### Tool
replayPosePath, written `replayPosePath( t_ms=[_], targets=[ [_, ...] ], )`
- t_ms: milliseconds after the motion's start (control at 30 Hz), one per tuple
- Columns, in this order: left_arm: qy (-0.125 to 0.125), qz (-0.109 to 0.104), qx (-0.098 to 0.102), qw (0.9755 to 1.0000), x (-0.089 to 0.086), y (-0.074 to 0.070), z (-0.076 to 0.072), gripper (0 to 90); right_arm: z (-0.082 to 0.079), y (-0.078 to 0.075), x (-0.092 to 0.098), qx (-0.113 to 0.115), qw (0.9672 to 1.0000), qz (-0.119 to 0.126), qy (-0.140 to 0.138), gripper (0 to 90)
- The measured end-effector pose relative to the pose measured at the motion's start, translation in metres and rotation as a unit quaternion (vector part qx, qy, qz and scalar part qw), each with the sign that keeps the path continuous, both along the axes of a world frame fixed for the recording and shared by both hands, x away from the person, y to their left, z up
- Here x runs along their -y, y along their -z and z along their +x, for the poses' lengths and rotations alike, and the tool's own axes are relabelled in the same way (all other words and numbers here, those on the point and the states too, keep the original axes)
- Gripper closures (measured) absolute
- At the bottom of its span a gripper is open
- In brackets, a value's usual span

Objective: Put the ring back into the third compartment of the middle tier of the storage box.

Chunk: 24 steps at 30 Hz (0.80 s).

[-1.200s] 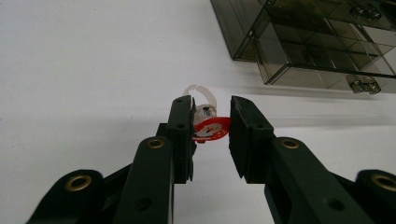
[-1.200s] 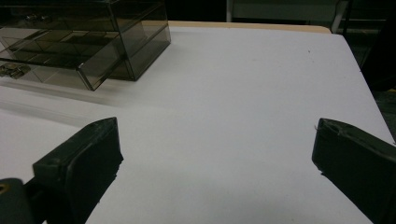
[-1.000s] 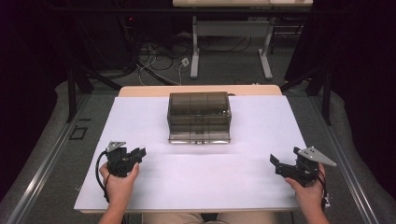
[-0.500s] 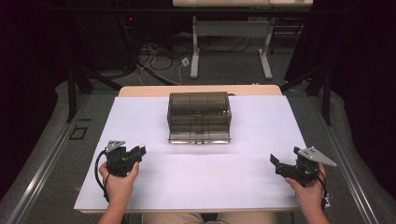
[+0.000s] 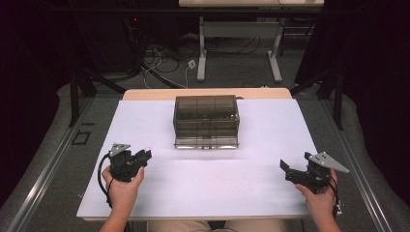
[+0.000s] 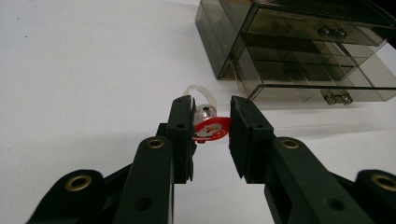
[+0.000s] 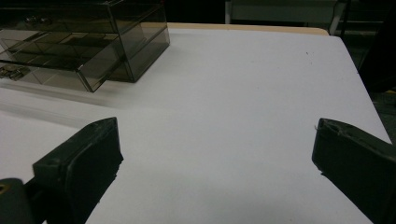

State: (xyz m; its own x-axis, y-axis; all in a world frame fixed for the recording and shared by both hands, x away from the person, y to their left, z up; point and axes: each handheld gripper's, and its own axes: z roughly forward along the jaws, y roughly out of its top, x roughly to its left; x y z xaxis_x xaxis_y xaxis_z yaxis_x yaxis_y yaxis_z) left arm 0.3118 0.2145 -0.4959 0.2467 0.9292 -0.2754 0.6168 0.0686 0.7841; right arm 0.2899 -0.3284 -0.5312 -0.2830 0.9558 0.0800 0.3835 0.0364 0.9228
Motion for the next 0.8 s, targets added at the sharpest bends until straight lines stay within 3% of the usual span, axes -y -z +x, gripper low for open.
replayPosePath(
  t_ms=[333, 800],
  targets=[
    [0.015, 0.008, 0.010, 0.9998, 0.009, -0.014, 0.007, 70.9, -0.001, -0.001, 0.001, -0.003, 1.0000, 0.003, 0.001, 1.1],
    [0.039, 0.000, 0.020, 0.9990, 0.029, -0.028, 0.020, 70.9, 0.000, 0.000, 0.001, 0.000, 1.0000, 0.008, -0.002, 1.1]
  ],
)
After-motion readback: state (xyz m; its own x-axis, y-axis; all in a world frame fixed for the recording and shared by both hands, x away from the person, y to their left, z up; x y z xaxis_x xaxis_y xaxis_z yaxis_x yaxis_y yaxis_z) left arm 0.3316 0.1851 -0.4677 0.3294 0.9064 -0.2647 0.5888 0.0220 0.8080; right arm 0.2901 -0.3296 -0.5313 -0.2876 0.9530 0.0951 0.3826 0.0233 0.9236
